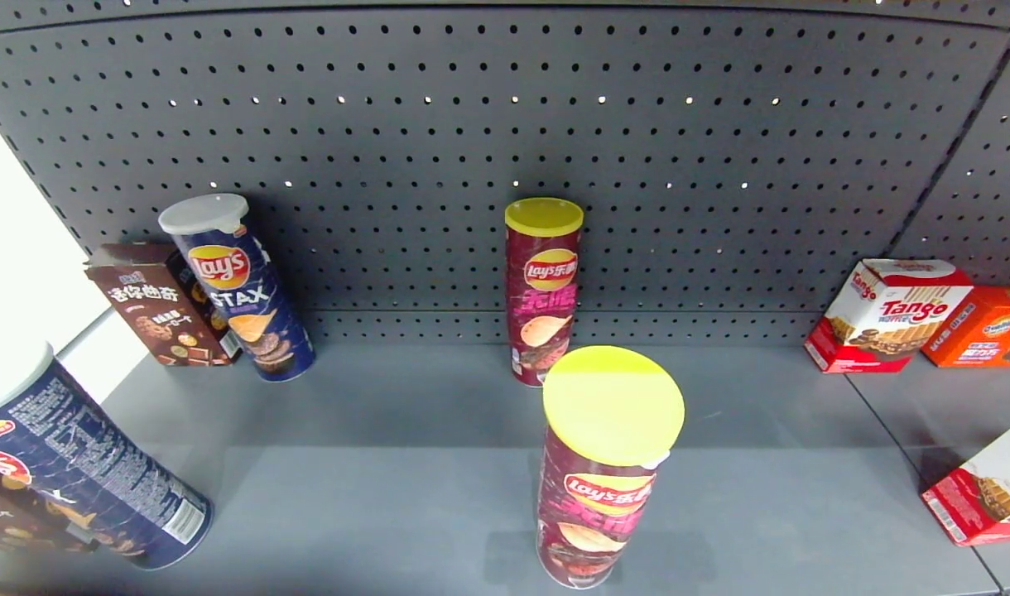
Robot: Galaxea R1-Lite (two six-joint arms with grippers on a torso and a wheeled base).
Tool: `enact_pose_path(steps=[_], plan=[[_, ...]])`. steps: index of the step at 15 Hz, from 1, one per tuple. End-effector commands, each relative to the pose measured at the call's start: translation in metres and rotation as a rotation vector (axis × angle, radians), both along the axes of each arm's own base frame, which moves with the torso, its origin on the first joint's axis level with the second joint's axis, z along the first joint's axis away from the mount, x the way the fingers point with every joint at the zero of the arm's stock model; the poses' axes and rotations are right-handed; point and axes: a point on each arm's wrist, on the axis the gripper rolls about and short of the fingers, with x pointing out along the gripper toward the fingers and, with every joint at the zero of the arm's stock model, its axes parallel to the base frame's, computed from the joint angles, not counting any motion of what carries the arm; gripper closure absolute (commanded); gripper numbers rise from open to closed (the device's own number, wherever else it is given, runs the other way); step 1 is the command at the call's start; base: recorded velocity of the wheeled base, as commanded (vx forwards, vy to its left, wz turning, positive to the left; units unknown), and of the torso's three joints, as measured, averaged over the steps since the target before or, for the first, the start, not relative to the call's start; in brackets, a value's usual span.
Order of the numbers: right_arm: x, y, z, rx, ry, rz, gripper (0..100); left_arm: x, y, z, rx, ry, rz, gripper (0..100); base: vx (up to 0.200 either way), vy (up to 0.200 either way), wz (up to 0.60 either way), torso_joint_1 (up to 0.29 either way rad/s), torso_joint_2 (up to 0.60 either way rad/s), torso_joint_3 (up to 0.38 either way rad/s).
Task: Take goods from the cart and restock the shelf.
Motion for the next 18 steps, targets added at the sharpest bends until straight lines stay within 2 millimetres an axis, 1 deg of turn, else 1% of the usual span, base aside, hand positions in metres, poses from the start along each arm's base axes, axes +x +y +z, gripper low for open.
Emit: enact_pose_path(steps=[1, 6, 8, 9, 10, 12, 17, 18], plan=[[0.0, 0.0, 0.0, -0.001, -0.001, -0.001, 0, -0.002, 0.0, -0.0004, -0.019, -0.024, 0.0, 0, 0.0, 0.0, 0.0, 0.0, 0.0, 0.0], [0.0, 0.0, 0.0, -0.001, -0.001, -0.001, 0, -0.002, -0.0003, -0.0004, -0.065, -0.019, -0.013, 0, 0.0, 0.0, 0.0, 0.0, 0.0, 0.0], [0.0, 0.0, 0.0, -0.001, -0.001, 0.001, 0, -0.0018, 0.0036, -0.0058, -0.086, 0.027, 0.165, 0, 0.0, 0.0, 0.0, 0.0, 0.0, 0.0], [0.0, 0.0, 0.0, -0.001, -0.001, 0.001, 0, -0.0019, 0.0041, -0.0056, -0.109, 0.024, 0.189, 0, 0.0, 0.0, 0.0, 0.0, 0.0, 0.0], [0.0, 0.0, 0.0, -0.001, -0.001, 0.001, 0, -0.0018, 0.0038, -0.0056, -0.104, 0.025, 0.171, 0, 0.0, 0.0, 0.0, 0.0, 0.0, 0.0], [0.0, 0.0, 0.0, -0.001, -0.001, 0.001, 0, -0.0018, 0.0015, -0.0058, -0.1, 0.032, 0.062, 0, 0.0, 0.0, 0.0, 0.0, 0.0, 0.0], [0.0, 0.0, 0.0, -0.001, -0.001, 0.001, 0, -0.0018, 0.0013, -0.0059, -0.098, 0.034, 0.056, 0, 0.0, 0.0, 0.0, 0.0, 0.0, 0.0], [0.0, 0.0, 0.0, -0.001, -0.001, 0.001, 0, -0.0018, 0.0014, -0.0059, -0.097, 0.034, 0.059, 0, -0.2, 0.0, 0.0, -0.002, 0.0, 0.012]])
